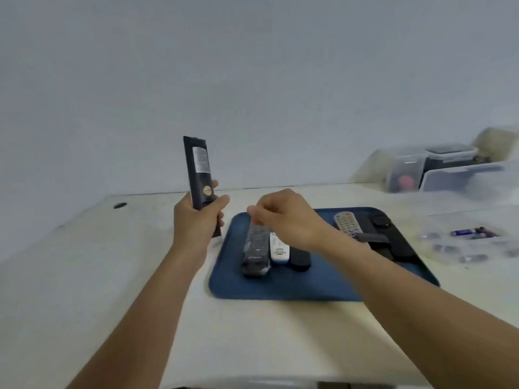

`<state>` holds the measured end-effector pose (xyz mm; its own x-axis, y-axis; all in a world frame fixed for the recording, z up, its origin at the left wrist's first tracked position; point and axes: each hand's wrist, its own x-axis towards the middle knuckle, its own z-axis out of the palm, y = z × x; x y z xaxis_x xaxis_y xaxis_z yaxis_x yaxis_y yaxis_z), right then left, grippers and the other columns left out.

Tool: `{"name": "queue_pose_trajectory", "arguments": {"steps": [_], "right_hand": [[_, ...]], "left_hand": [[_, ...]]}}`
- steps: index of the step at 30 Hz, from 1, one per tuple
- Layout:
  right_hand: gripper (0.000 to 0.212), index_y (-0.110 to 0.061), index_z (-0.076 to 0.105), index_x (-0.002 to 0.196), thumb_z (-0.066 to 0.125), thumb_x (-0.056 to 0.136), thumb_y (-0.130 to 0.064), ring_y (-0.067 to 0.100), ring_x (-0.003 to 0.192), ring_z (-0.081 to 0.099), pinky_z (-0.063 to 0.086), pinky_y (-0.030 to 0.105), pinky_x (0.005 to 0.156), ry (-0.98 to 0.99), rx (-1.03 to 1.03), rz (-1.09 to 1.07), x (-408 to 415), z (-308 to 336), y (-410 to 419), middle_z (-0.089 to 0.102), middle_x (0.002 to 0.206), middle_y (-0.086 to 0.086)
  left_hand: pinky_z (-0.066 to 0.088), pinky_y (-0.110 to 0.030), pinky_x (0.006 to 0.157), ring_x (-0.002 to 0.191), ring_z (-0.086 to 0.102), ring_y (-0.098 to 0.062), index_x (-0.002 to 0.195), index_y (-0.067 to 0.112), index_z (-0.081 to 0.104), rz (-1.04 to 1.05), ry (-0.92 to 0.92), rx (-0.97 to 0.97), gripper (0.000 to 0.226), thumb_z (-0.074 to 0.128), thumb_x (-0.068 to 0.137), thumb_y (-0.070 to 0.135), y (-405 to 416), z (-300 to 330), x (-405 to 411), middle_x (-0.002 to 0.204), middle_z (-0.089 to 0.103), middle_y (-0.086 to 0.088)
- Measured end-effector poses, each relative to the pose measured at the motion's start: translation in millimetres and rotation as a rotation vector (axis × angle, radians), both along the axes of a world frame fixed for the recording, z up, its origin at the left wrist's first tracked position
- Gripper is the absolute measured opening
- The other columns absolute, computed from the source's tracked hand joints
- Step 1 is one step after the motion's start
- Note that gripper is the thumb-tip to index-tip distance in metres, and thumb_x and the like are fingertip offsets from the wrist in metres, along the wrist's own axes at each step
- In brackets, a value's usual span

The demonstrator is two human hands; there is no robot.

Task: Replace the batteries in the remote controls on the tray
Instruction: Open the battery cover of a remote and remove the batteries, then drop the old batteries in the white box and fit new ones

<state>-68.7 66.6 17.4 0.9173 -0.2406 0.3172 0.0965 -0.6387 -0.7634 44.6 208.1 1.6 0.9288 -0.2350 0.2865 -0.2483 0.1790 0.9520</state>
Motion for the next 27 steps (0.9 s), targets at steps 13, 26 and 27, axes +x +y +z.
{"name": "queue_pose_trajectory", "arguments": {"steps": [13, 26, 27], "right_hand": [[0.043, -0.027, 0.056, 0.138, 0.057, 0.096, -0.02, 0.023, 0.125, 0.051, 0.043, 0.038, 0.106, 0.328, -0.585, 0.172, 112, -33, 46, 0.054, 0.139, 0.003], [0.045, -0.009, 0.065, 0.129, 0.052, 0.089, 0.009, 0.024, 0.11, 0.063, 0.05, 0.035, 0.098, 0.106, -0.637, 0.101, 123, -27, 44, 0.068, 0.123, 0.01], [0.05, -0.01, 0.061, 0.134, 0.052, 0.089, 0.011, 0.023, 0.113, 0.061, 0.049, 0.033, 0.099, 0.135, -0.659, 0.091, 127, -25, 47, 0.065, 0.127, 0.009]], "left_hand": [[0.052, -0.03, 0.059, 0.06, 0.059, -0.018, 0.103, 0.017, 0.06, 0.296, 0.256, -0.006, 0.041, 0.089, 0.074, 0.011, 85, -59, 73, 0.082, 0.063, -0.006], [0.063, -0.039, 0.062, 0.073, 0.069, -0.021, 0.102, 0.019, 0.064, 0.071, 0.033, 0.081, 0.049, 0.074, 0.074, -0.021, 80, -71, 70, 0.074, 0.069, 0.001], [0.063, -0.043, 0.065, 0.073, 0.069, -0.022, 0.101, 0.02, 0.064, 0.066, 0.021, 0.088, 0.05, 0.073, 0.074, -0.02, 80, -71, 70, 0.071, 0.068, 0.004]]}}
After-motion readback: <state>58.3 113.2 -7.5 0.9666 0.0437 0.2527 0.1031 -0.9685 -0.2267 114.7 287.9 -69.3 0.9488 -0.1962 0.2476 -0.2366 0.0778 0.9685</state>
